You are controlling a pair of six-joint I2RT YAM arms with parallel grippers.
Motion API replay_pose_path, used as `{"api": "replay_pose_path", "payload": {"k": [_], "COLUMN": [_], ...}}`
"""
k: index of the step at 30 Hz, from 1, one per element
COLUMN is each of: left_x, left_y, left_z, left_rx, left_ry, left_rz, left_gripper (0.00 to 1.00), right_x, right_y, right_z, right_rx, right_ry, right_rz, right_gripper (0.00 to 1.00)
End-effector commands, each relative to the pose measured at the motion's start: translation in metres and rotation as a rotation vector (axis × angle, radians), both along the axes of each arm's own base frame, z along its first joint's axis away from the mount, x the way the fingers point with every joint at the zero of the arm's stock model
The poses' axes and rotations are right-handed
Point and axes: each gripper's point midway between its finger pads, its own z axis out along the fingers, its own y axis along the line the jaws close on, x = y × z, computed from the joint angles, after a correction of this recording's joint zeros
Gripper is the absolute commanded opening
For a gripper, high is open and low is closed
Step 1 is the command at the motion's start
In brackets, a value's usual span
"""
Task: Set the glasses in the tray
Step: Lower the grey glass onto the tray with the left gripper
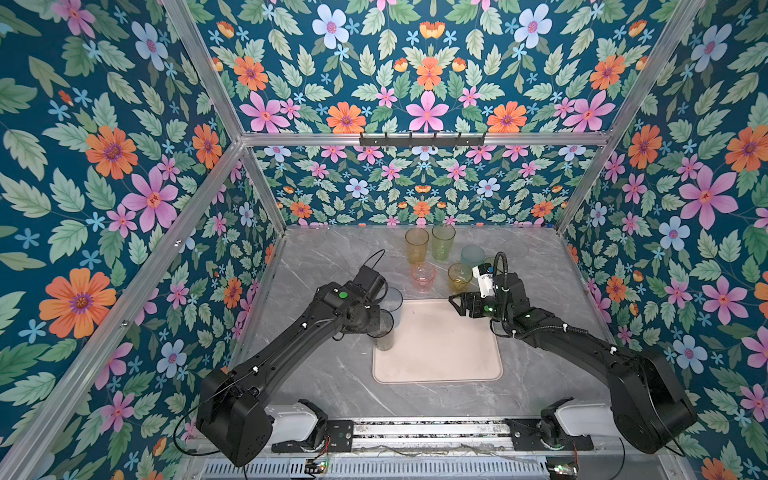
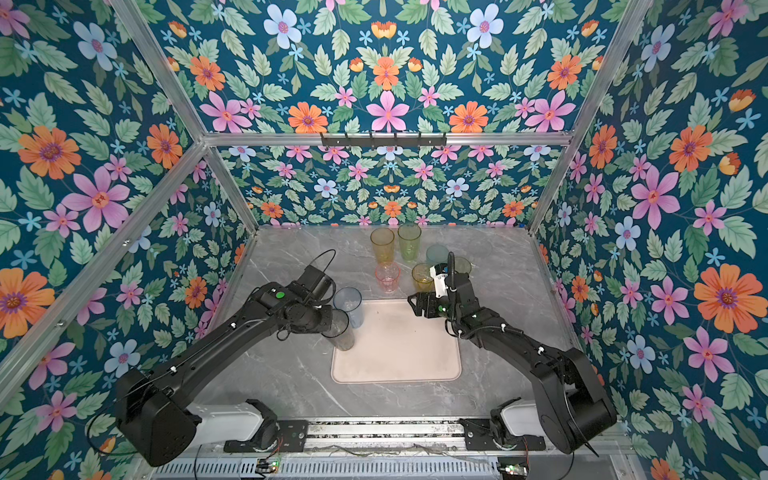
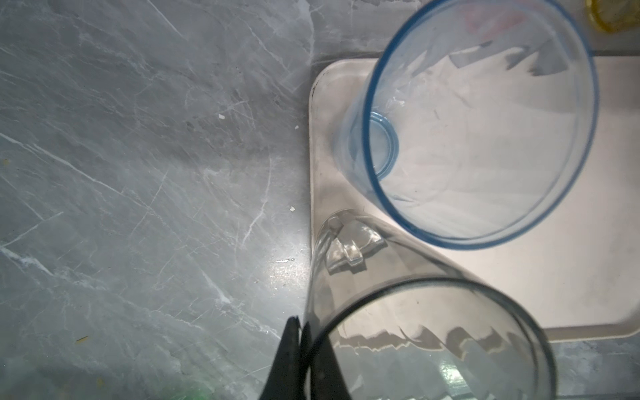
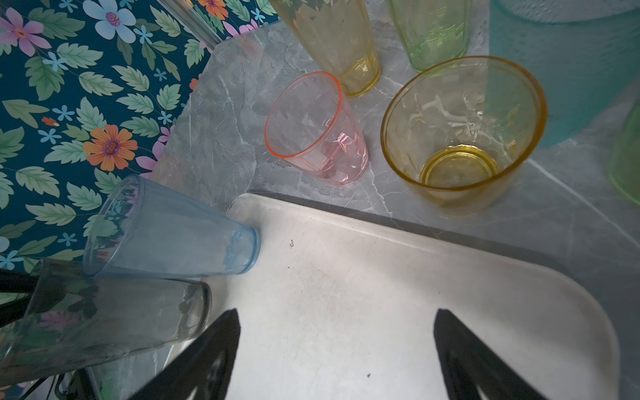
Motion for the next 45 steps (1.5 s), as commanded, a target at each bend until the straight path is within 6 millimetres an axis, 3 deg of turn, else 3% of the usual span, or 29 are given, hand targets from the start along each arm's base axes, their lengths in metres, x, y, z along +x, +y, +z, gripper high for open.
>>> {"api": "replay_pose_path", "payload": {"k": [1,45], "left_x": [0.004,-0.006], "left_y": [-0.007,-0.016], "left_z": [0.000,-0.021], "left_rx": [-0.028,0.073], "left_ry": [-0.010,0.072], "left_rz": [0.006,-0.068], "left_gripper": [0.00,0.00], "right_x": [0.004,0.004], "right_y": [0.001,0.001], "right_z": [0.008,0.008], "right_rx": [0.002,-0.010], "right_ry": [-0.035,-0.026], "right_rz": [0.002,0.000], "right_gripper": [0.89,0.89]}}
